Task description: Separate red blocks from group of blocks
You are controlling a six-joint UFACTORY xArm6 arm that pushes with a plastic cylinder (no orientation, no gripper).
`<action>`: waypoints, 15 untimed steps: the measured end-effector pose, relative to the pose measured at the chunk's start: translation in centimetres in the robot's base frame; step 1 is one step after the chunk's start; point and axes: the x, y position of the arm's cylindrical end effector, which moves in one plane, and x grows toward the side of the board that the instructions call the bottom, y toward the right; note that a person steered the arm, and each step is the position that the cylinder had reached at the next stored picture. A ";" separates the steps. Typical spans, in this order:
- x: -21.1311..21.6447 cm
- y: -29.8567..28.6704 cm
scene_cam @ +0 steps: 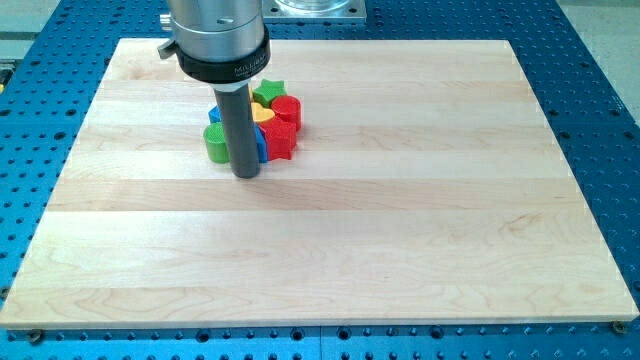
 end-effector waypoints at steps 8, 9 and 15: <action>-1.7 4.3; -3.1 4.2; -7.8 0.3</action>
